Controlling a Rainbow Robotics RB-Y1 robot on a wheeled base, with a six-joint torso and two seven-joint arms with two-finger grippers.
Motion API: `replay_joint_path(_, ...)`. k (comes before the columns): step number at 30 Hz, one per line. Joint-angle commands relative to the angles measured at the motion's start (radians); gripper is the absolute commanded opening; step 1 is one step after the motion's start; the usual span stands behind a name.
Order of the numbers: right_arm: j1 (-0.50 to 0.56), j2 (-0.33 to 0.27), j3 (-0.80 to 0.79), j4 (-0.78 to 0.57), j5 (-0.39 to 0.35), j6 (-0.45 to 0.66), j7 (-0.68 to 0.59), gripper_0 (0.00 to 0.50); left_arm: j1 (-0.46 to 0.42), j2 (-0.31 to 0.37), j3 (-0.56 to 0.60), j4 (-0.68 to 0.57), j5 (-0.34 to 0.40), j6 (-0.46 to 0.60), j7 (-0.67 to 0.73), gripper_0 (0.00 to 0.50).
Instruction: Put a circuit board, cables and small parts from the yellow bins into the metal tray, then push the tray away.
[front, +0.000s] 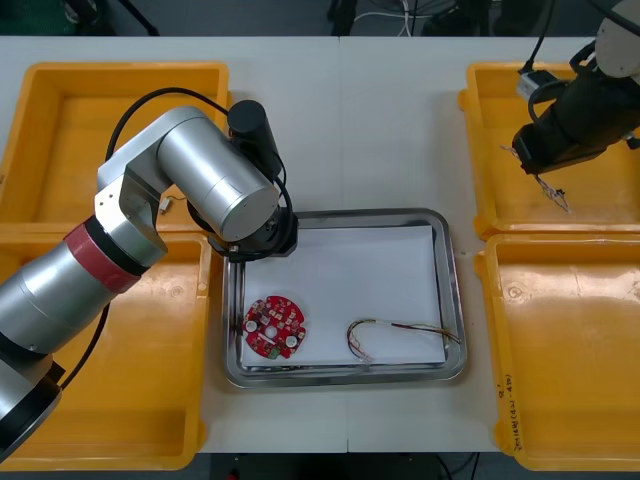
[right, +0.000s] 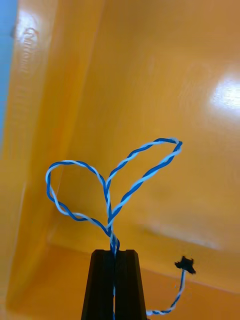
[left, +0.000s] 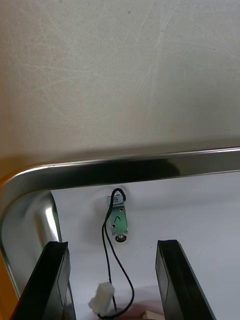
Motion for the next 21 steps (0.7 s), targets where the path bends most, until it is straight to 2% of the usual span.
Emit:
replay_joint_path(1,-0.018,-0.037,-0.068,-0.110,0.029,0.080,0.000,0.000,-0.009,-0.019,-0.016,-0.019,-0.005,-0.011,-0.044,0.500)
replay_joint_path(7,-0.018,-0.037,-0.097,-0.197,0.034,0.166,-0.007,0.000,-0.029,-0.019,0.001,-0.048,0.019,0.040,-0.049,0.500)
replay_joint_path(14,-0.018,-0.035,-0.097,-0.298,0.014,0.236,-0.012,0.000,-0.065,-0.019,0.056,-0.114,0.065,0.186,-0.050,0.500)
replay_joint_path(17,-0.018,-0.034,-0.097,-0.332,-0.003,0.259,-0.015,0.000,-0.090,-0.019,0.090,-0.132,0.096,0.233,-0.053,0.500)
replay_joint_path(21,-0.018,-0.034,-0.097,-0.361,-0.061,0.261,-0.020,0.000,-0.125,-0.019,0.136,-0.146,0.121,0.301,-0.068,0.500)
